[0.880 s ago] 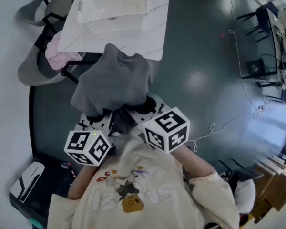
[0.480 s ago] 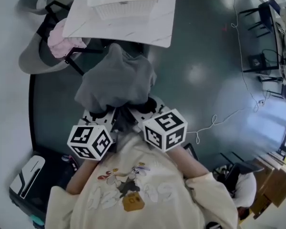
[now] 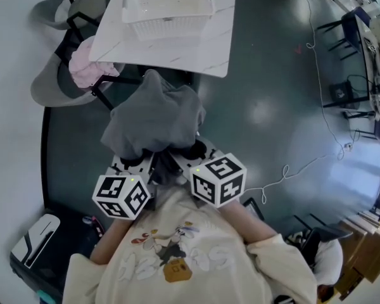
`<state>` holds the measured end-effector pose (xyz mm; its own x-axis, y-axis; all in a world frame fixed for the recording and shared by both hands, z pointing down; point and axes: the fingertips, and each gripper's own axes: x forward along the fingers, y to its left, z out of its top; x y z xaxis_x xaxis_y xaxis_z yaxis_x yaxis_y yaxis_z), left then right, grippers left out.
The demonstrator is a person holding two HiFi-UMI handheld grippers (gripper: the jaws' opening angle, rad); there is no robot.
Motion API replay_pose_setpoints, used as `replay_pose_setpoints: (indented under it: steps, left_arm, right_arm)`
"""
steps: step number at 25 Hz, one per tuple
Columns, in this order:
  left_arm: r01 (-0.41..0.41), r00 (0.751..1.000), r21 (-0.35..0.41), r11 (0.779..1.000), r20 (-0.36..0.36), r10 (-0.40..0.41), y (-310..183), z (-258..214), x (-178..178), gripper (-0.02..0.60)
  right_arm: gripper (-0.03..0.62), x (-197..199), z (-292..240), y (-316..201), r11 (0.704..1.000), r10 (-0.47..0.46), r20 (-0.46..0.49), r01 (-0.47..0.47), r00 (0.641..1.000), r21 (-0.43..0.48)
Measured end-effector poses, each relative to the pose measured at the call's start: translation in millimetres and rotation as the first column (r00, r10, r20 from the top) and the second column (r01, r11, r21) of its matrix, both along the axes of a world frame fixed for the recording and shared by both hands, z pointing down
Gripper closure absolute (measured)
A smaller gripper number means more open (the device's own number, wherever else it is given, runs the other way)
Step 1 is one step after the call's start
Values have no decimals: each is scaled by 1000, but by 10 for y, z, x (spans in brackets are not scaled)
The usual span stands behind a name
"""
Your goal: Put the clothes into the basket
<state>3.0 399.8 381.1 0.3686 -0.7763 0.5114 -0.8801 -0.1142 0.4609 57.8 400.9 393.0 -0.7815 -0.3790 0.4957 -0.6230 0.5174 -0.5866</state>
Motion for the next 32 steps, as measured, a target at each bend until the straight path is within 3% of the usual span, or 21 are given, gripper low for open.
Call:
replay_pose_setpoints:
  steps: [18,27,32]
  left_arm:
    - [115,993,1,993,11,-115,-530,-157,690,411]
    - [130,991,-12,991,3,-130,-980,-143,519,411]
    - [109,994,-9,994,-6,-109,-1273,-187,382,411]
  right_arm:
    - [434,691,-157,-596,997,-74,42,74,996,21]
    - [434,518,-145,-1056,995,-96,43,95,994,8]
    - [434,386,-200,-1338,998,-62,26,61,998,28]
